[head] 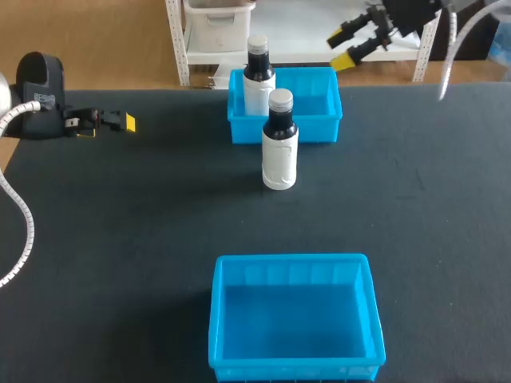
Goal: Pick up the bottle, and place it in the far bin if it is heavy, or in the near bin if it is light.
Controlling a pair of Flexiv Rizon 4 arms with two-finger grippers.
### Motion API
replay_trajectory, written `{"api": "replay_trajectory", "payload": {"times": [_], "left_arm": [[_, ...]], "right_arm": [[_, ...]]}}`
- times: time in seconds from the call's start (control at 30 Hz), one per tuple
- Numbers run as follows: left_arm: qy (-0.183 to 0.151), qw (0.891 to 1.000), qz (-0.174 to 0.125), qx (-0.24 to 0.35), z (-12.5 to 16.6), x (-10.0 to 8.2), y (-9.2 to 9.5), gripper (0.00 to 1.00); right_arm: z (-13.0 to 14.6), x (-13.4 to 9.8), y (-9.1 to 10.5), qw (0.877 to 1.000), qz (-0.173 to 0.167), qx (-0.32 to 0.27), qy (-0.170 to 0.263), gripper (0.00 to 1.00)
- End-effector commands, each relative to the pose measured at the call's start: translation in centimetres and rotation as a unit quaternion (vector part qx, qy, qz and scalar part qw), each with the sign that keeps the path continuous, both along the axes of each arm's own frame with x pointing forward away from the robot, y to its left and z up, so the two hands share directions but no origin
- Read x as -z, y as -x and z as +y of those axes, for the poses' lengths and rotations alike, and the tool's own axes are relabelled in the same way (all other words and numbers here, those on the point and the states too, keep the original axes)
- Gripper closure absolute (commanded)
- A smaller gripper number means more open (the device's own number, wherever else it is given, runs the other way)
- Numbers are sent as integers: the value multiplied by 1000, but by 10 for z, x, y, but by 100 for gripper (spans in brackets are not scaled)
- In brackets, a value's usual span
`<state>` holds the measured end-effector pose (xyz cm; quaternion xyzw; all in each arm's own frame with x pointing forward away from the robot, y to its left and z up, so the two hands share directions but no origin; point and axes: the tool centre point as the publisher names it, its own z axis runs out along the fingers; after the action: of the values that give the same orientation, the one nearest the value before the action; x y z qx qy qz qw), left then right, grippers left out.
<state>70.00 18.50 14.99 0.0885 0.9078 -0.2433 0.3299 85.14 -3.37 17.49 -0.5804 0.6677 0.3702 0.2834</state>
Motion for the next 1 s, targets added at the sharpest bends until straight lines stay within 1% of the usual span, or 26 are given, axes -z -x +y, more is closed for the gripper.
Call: {"api": "replay_trajectory", "payload": {"times": [0.03,0.27,0.5,0.77,1.0], "left_arm": [[0,1000,0,0,0,0,0,0],[0,1000,0,0,0,0,0,0],[0,1000,0,0,0,0,0,0],[0,1000,0,0,0,0,0,0],[0,1000,0,0,0,0,0,0]], "right_arm": [[-21,-8,34,999,-30,45,0,0],[-28,-5,64,998,-34,61,-2,0],[-18,2,89,997,-39,67,-6,0],[7,8,103,996,-54,67,1,0],[33,18,108,997,-47,58,1,0]]}}
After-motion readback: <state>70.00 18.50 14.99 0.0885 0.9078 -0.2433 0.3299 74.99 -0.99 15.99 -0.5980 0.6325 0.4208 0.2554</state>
